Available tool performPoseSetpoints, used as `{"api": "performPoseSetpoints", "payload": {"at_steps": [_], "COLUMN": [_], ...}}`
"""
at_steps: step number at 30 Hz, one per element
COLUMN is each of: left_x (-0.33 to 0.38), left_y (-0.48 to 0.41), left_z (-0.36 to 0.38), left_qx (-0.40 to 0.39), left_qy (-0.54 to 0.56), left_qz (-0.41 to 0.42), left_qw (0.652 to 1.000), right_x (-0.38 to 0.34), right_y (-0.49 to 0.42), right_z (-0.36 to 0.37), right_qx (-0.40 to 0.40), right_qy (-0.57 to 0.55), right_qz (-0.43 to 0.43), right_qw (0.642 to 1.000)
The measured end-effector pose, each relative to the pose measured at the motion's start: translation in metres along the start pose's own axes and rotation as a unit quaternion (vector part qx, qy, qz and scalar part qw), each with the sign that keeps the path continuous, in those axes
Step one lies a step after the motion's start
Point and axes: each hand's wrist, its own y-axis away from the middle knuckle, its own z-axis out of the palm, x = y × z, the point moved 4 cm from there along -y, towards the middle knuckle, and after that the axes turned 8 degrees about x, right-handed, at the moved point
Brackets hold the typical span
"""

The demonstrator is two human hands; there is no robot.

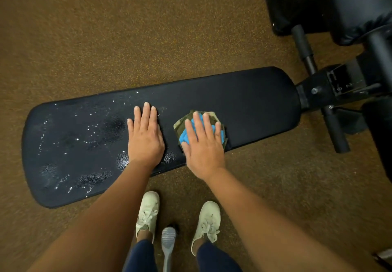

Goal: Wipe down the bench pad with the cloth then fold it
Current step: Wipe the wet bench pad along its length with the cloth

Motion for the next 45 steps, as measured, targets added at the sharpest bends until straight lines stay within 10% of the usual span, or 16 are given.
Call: {"api": "performPoseSetpoints", "payload": {"at_steps": [5,11,17,27,34,39,45], "left_x": [-0.002,-0.003,-0.006,-0.016,-0.011,-0.012,-0.013], "left_y": [0.001,0.001,0.0,-0.002,0.003,0.003,0.002], "left_z": [0.0,0.001,-0.001,-0.003,-0.001,0.0,0.0], "left_qx": [-0.001,0.003,-0.009,-0.03,-0.039,-0.041,-0.037], "left_qy": [-0.002,-0.015,-0.023,-0.038,-0.037,-0.036,-0.04], "left_qz": [0.011,0.025,0.046,0.142,0.197,0.196,0.2], "left_qw": [1.0,1.0,0.999,0.989,0.979,0.979,0.978], "right_x": [0.022,-0.013,0.003,-0.03,-0.031,-0.042,-0.072], "right_y": [0.014,-0.005,0.022,0.007,0.014,0.012,0.023], "right_z": [0.002,0.001,0.005,0.006,0.012,0.013,0.025], "right_qx": [0.0,0.017,0.017,0.093,0.085,0.149,0.187], "right_qy": [-0.009,-0.005,-0.01,-0.042,-0.018,-0.101,-0.166], "right_qz": [-0.139,0.107,-0.06,0.349,0.264,0.482,0.462], "right_qw": [0.99,0.994,0.998,0.931,0.961,0.858,0.851]}}
